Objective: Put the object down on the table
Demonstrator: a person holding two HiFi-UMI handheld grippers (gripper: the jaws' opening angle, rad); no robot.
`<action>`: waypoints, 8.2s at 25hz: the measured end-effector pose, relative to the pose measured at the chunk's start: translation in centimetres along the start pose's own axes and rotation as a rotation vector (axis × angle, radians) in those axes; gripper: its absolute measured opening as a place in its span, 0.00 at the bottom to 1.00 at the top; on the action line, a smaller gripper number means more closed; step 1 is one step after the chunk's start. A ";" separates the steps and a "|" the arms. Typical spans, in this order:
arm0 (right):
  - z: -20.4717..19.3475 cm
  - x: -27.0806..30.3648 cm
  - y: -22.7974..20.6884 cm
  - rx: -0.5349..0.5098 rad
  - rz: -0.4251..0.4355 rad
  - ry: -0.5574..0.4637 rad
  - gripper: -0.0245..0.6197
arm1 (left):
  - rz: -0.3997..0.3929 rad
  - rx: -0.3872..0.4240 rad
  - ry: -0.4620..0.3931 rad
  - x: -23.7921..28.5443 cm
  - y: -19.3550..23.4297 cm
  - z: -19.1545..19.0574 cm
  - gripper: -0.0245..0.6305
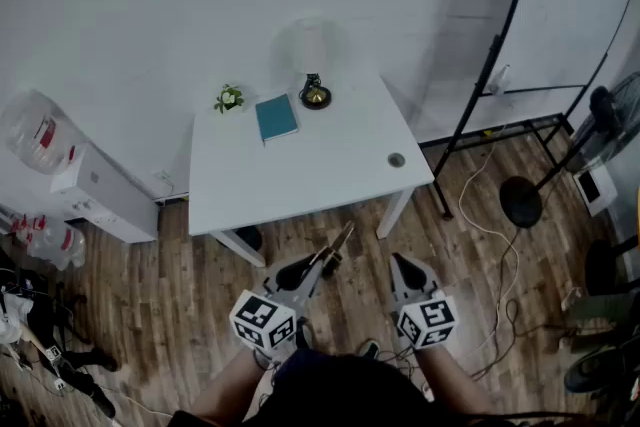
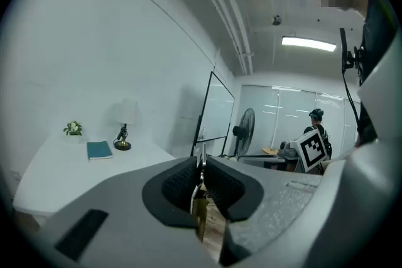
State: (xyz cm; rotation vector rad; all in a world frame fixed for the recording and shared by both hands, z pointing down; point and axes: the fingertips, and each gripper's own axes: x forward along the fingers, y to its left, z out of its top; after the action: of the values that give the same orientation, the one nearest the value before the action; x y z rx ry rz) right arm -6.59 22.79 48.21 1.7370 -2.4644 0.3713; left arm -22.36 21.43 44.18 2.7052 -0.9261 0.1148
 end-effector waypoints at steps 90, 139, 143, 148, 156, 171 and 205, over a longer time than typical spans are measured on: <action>11.1 23.5 -37.8 0.001 -0.244 -0.015 0.05 | 0.025 0.141 0.206 46.8 23.1 1.0 0.09; 8.8 38.3 -42.4 0.023 0.079 0.141 0.05 | -0.016 0.466 0.578 54.1 27.0 -11.7 0.26; 10.6 38.4 -42.3 -0.013 0.082 0.096 0.05 | 0.073 0.316 0.408 52.7 26.7 -5.5 0.24; 14.9 38.1 -42.0 -0.080 0.069 -0.012 0.05 | 0.177 0.207 0.214 51.6 26.8 3.7 0.20; 23.4 36.6 -39.8 -0.238 0.082 -0.203 0.05 | 0.222 0.176 -0.060 49.9 24.4 16.1 0.05; 29.3 34.0 -37.5 -0.273 0.128 -0.346 0.05 | 0.357 0.270 -0.257 46.0 21.0 25.9 0.04; 27.8 34.1 -40.4 -0.255 0.223 -0.328 0.05 | 0.488 0.240 -0.219 47.0 20.4 23.5 0.05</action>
State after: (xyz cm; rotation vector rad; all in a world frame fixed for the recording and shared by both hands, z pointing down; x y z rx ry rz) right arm 21.14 -28.30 34.61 1.5271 -2.7882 -0.2259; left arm 2.05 -28.37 34.17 2.6749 -1.7278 0.0278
